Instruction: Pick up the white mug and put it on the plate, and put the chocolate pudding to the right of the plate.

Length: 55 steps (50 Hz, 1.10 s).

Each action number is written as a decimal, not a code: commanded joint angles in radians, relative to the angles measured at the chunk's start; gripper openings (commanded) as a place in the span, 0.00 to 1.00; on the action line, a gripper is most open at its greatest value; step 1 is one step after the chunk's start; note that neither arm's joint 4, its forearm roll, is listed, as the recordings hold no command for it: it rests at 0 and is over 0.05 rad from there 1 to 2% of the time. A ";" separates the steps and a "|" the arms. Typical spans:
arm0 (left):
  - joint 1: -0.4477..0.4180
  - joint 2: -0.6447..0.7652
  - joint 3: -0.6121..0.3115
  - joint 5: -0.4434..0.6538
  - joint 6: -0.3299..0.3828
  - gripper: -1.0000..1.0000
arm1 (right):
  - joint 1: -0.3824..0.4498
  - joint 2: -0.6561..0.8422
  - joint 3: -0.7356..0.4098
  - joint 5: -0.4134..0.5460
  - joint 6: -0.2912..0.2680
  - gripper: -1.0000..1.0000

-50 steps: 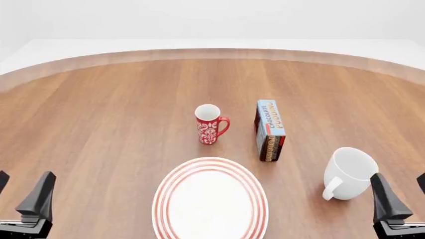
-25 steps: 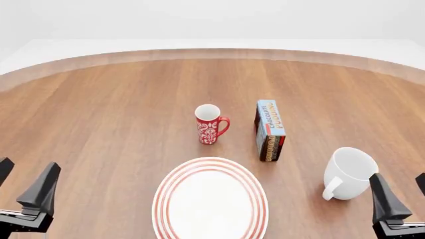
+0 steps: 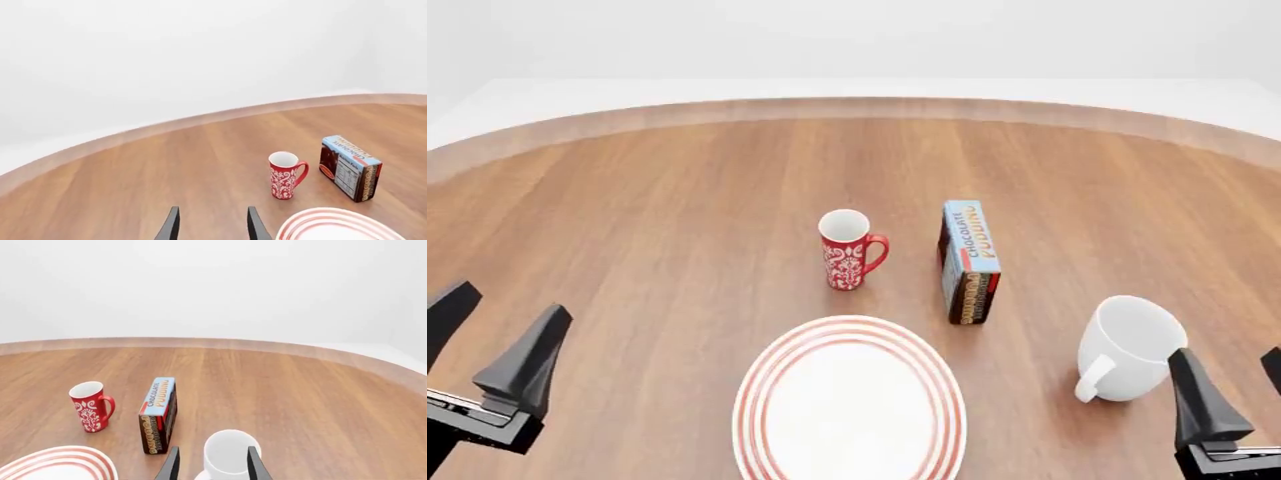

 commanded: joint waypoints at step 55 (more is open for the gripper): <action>-0.353 0.367 -0.161 -0.211 0.024 1.00 | 0.005 0.001 0.001 0.001 -0.003 1.00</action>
